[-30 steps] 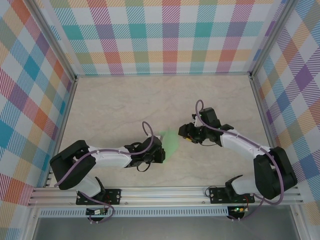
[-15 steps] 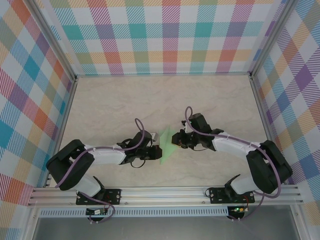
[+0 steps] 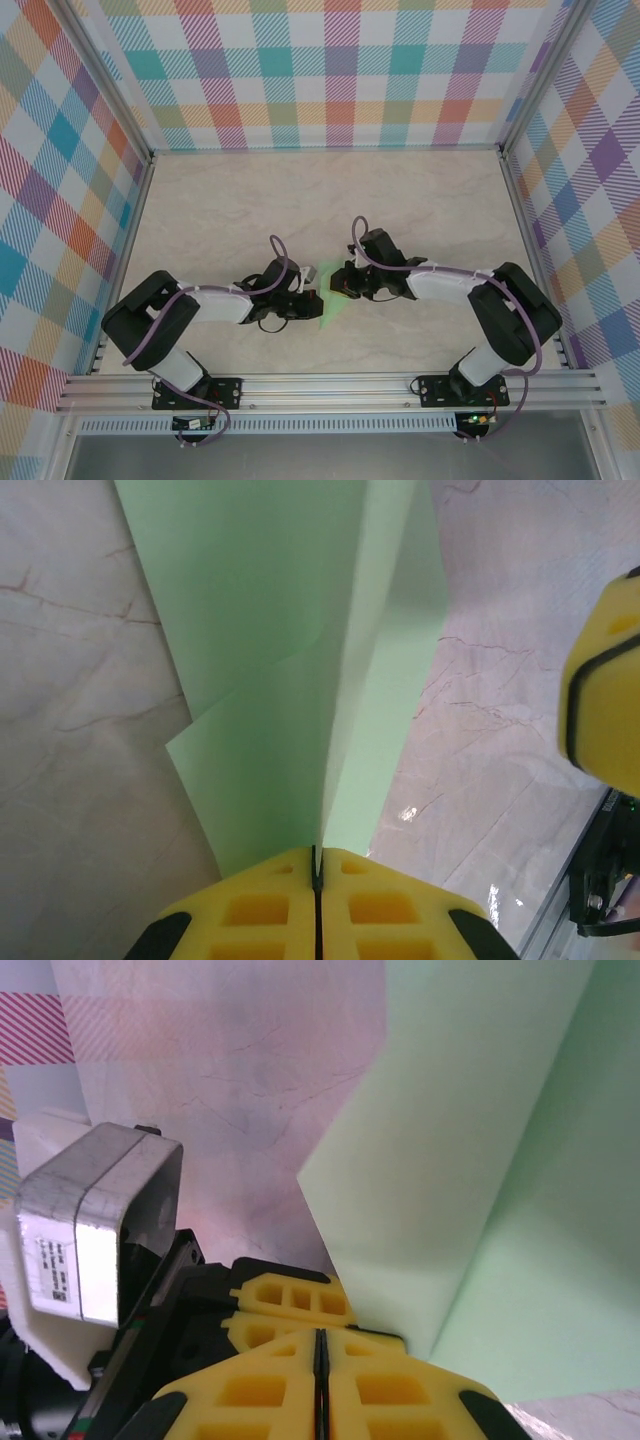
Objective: Fold a paper plane with a square sheet of paper (pick it up from the middle)
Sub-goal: Fourth fold the wing at the center of the table.
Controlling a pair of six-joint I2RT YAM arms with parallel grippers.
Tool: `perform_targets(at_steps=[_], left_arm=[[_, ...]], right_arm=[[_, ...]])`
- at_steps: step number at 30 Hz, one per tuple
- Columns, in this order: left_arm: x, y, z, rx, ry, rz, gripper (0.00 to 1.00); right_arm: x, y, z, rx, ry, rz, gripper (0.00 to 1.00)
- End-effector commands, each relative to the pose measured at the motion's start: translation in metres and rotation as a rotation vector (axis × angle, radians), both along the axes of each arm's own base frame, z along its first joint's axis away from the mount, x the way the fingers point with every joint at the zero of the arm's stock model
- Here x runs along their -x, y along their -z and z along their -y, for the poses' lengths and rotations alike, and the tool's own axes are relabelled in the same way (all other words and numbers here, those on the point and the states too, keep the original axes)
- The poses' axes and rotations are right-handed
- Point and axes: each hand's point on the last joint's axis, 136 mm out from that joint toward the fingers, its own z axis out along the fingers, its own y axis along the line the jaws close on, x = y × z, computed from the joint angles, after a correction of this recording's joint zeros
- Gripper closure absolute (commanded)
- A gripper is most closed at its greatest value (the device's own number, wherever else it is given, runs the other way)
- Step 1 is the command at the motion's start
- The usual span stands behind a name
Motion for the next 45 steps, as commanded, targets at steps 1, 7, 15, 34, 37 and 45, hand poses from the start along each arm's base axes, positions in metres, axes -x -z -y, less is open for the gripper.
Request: perform_targets(at_steps=[1,7,15,34,37,45], left_arm=[[0.001,0.003,-0.004,0.015,0.011,-0.008,0.94],[0.002,0.008,-0.007,0.018,0.013,-0.037,0.94],[0.002,0.013,-0.006,0.025,0.025,-0.064,0.94],[-0.006,-0.016,0.005,0.093,0.066,0.014,0.88],[-0.006,-0.020,0.004,0.094,0.068,0.025,0.90],[-0.005,-0.018,0.004,0.085,0.077,0.019,0.94]], right_arm=[[-0.010,-0.006,-0.010,-0.015,0.019,0.017,0.90],[-0.010,-0.005,-0.019,-0.031,-0.001,0.010,0.90],[-0.013,0.000,-0.029,-0.054,-0.006,-0.010,0.90],[-0.014,0.013,-0.016,0.022,0.043,-0.015,0.88],[-0.010,0.003,-0.019,-0.010,0.014,-0.002,0.88],[-0.004,-0.009,-0.024,-0.073,-0.022,0.007,0.87]])
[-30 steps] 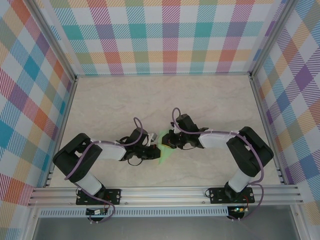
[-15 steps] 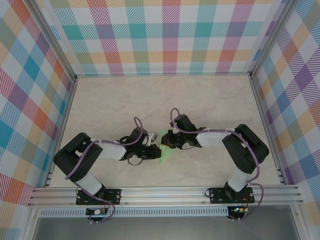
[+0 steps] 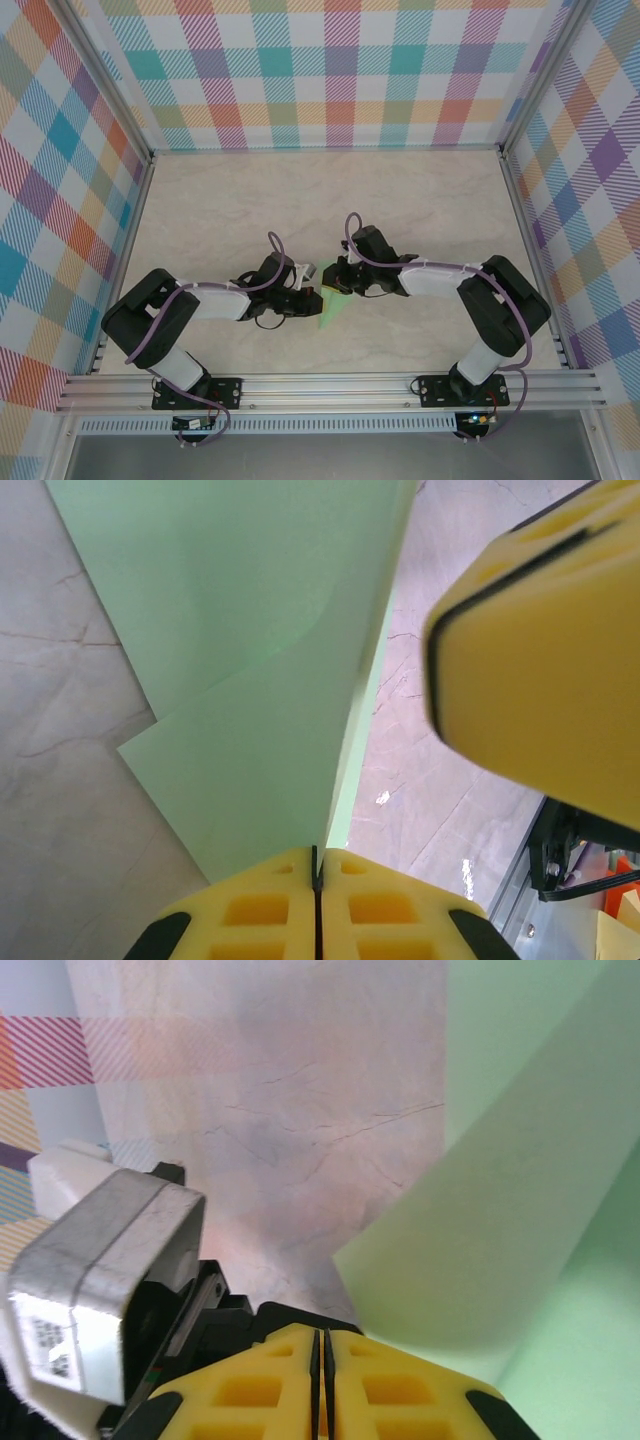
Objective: Fold a paper plane with a square sheet of paper (pick it up from the middle)
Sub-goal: Fourth fold the wing at the center of the table.
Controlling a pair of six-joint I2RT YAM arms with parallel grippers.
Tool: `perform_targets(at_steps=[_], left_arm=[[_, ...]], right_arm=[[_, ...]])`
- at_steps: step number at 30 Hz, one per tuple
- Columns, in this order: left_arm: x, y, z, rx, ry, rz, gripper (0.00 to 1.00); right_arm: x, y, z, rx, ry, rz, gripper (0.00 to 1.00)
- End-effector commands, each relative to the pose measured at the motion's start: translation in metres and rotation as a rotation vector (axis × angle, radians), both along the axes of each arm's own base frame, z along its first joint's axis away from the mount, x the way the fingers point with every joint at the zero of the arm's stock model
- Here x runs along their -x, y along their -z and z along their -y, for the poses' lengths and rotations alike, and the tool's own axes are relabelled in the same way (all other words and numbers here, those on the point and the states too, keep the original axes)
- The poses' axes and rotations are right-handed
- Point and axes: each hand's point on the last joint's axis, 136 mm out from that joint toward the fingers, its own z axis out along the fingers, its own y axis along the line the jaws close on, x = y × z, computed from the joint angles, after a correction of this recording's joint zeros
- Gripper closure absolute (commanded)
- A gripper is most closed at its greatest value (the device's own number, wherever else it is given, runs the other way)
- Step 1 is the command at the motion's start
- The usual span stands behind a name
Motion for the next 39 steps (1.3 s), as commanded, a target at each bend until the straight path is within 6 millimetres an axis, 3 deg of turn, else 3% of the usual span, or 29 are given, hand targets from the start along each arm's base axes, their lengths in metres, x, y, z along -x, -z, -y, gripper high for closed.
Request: perform_targets(at_steps=[1,5,15,21,39], left_arm=[[-0.004,-0.009,0.003,0.016,0.020,0.024,0.94],[-0.003,-0.008,0.003,0.014,0.026,0.024,0.94],[-0.001,-0.008,0.002,0.011,0.048,0.026,0.89],[0.003,-0.015,0.001,0.029,0.040,0.022,0.78],[0.011,-0.003,0.004,-0.011,0.035,0.013,0.72]], right_arm=[[0.008,-0.006,-0.008,-0.049,-0.052,0.007,0.87],[0.005,0.000,-0.015,-0.046,-0.064,-0.014,0.87],[-0.002,0.023,-0.004,0.049,-0.003,-0.032,0.88],[-0.001,0.027,-0.001,0.068,0.005,-0.036,0.88],[-0.001,0.027,-0.002,0.068,0.000,-0.038,0.88]])
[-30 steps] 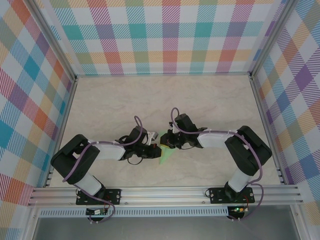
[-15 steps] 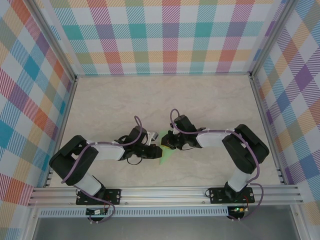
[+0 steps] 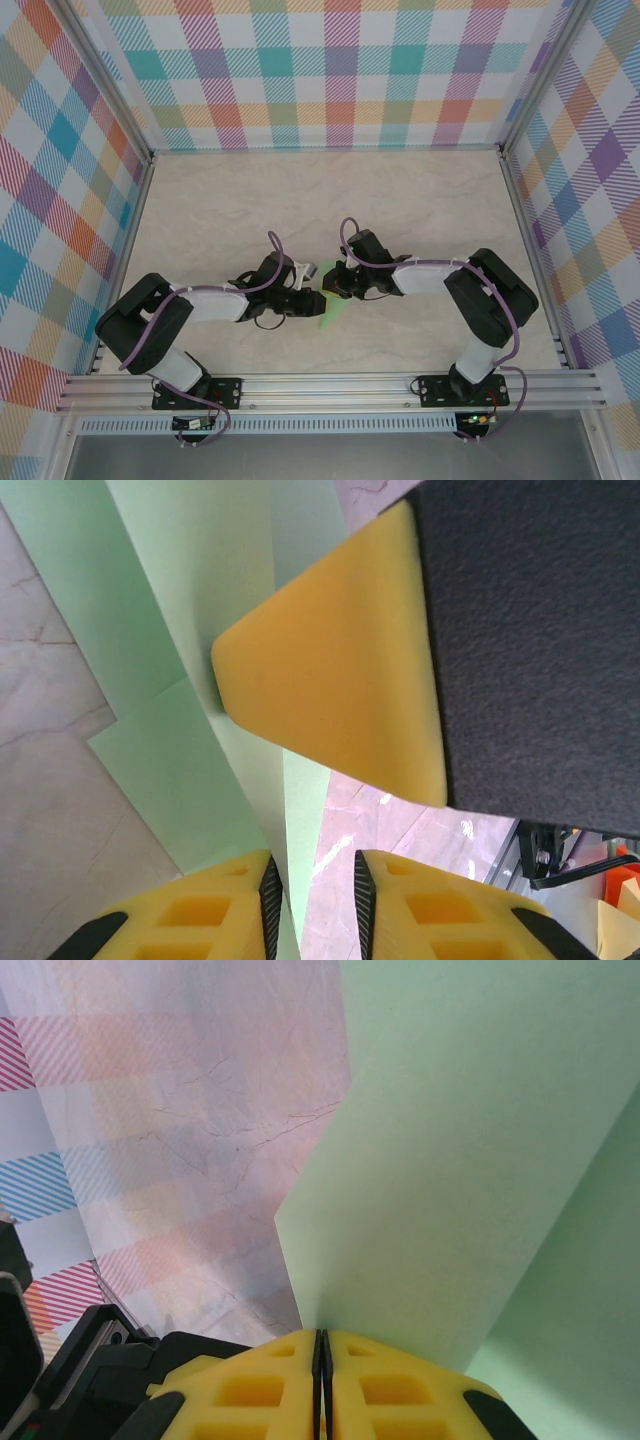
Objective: Fold a paper plane with a square sheet of paper (pick it up from the middle)
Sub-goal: Fourth fold the wing at the center of the table.
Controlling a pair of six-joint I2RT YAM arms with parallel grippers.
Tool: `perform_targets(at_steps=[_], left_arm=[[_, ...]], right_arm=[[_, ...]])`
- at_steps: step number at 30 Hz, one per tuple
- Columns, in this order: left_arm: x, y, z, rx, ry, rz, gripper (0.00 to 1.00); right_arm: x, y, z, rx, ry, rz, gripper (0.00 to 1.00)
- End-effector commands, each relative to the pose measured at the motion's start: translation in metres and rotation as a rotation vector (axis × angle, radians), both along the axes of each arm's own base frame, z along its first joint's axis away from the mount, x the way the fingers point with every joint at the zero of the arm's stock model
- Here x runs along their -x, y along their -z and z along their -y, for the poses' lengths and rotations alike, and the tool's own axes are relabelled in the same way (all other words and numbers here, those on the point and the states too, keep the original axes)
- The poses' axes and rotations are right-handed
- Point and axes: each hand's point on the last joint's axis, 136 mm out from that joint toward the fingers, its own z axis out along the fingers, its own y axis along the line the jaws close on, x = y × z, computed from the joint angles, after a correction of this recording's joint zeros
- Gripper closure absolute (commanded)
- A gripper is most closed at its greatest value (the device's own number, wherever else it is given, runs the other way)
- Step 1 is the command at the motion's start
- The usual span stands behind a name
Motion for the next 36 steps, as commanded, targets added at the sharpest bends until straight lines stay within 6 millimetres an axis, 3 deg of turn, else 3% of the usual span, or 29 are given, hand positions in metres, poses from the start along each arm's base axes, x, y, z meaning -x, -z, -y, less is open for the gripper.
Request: perform_targets(at_steps=[1,10,17,22,36], left_arm=[[0.006,0.009,0.000,-0.027,0.009,-0.016,0.72],[0.007,0.011,0.003,-0.042,0.007,-0.007,0.71],[0.009,0.018,0.001,-0.057,0.013,-0.013,0.87],[0.008,0.012,0.006,-0.027,0.030,0.010,0.98],[0.002,0.013,0.002,0.042,0.040,-0.030,1.00]], right_arm=[[-0.002,-0.002,-0.004,0.004,-0.010,0.013,0.88],[-0.002,-0.002,-0.003,0.008,-0.011,0.013,0.88],[-0.001,-0.001,-0.003,0.010,-0.014,0.011,0.88],[0.000,-0.003,0.000,0.013,-0.011,0.015,0.88],[0.005,-0.024,0.029,0.069,0.040,0.093,0.83]])
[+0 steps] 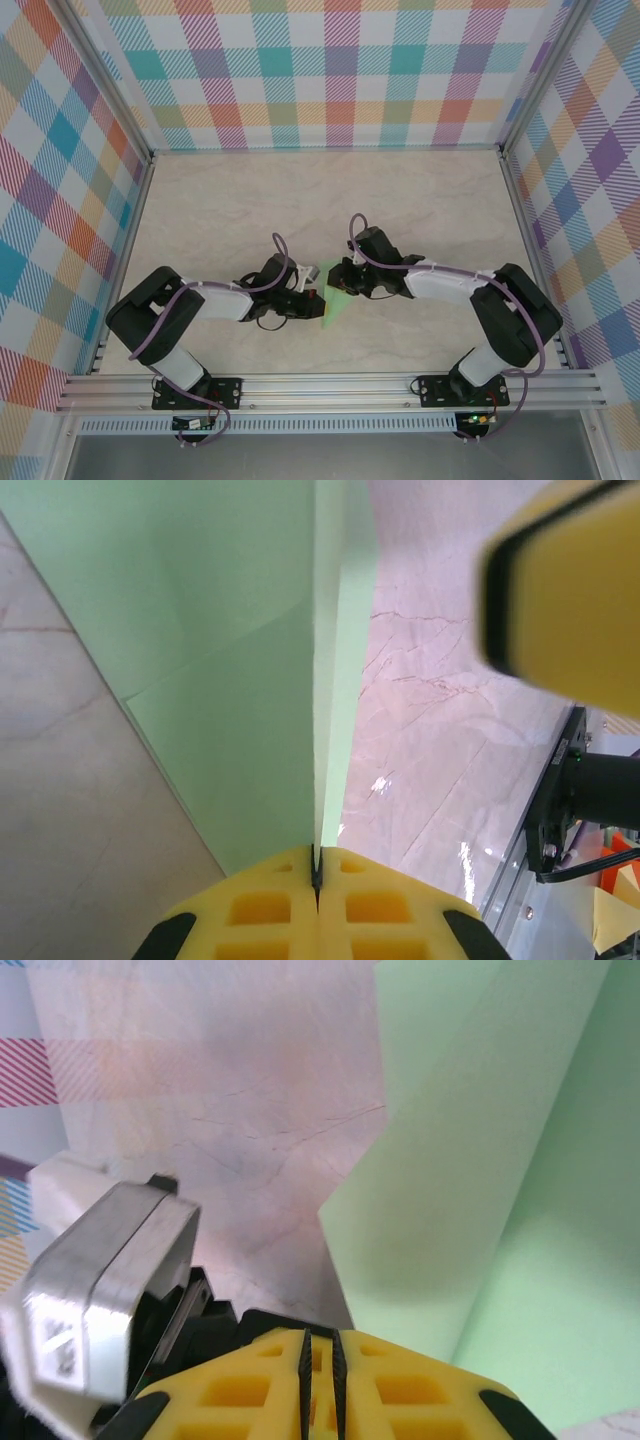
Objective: Fold a paper plane with a square sheet of paper (pick it up from the middle)
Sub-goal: Fourth fold the wing at the center of the table.
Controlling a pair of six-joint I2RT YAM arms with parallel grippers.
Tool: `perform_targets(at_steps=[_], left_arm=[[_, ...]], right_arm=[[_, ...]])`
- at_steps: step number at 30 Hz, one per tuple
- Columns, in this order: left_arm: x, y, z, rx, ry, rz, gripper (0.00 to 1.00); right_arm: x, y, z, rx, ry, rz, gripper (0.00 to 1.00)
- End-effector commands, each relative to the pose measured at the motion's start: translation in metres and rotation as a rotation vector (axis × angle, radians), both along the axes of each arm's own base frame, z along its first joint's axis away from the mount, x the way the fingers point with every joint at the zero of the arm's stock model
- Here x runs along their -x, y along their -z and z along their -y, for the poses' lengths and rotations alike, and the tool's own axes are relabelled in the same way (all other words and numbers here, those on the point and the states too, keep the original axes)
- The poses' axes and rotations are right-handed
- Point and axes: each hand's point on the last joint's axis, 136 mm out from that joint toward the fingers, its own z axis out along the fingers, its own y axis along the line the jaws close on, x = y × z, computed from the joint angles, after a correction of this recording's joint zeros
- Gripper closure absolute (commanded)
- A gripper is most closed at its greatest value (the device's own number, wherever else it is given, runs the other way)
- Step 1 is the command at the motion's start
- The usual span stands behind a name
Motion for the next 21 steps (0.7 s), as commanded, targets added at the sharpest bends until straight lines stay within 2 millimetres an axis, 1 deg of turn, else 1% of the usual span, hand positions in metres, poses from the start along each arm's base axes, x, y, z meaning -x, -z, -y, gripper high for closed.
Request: perform_targets(at_steps=[1,4,10,15,18,21], left_arm=[[0.002,0.002,-0.002,0.029,0.018,-0.009,0.99],[0.003,0.003,-0.002,0.043,0.026,-0.024,1.00],[0.001,0.008,-0.004,0.048,0.030,-0.050,1.00],[0.000,0.008,-0.008,0.064,0.002,-0.056,0.99],[0.000,0.008,-0.008,0.069,-0.001,-0.063,1.00],[-0.002,0.008,-0.011,0.079,-0.018,-0.066,1.00]], right_arm=[[0.006,0.009,0.012,0.046,0.004,-0.002,0.84],[0.008,0.010,0.009,0.027,-0.006,-0.008,0.85],[0.006,0.012,-0.006,-0.020,-0.031,-0.029,0.88],[-0.002,0.018,-0.008,0.004,-0.007,-0.038,0.88],[-0.005,0.018,-0.015,-0.009,-0.021,-0.041,0.88],[-0.008,0.022,-0.012,0.017,-0.002,-0.043,0.88]])
